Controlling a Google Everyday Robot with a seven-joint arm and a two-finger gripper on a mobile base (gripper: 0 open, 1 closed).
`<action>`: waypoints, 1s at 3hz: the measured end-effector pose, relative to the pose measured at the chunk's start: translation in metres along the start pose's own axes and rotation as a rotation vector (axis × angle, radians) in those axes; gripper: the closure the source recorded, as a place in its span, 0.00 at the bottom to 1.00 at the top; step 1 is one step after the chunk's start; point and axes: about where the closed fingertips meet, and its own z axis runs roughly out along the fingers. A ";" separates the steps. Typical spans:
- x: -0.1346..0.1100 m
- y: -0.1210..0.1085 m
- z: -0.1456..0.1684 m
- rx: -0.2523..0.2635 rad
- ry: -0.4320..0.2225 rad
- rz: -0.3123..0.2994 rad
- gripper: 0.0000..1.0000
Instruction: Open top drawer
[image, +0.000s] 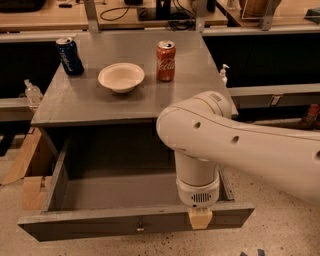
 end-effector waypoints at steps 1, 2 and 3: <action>0.006 0.004 -0.021 0.081 0.055 -0.026 1.00; 0.028 -0.029 -0.030 0.212 0.069 -0.075 1.00; 0.053 -0.068 -0.011 0.289 0.009 -0.100 1.00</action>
Offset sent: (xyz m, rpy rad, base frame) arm 0.0787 -0.0418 0.0313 -0.0290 -0.3528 0.1967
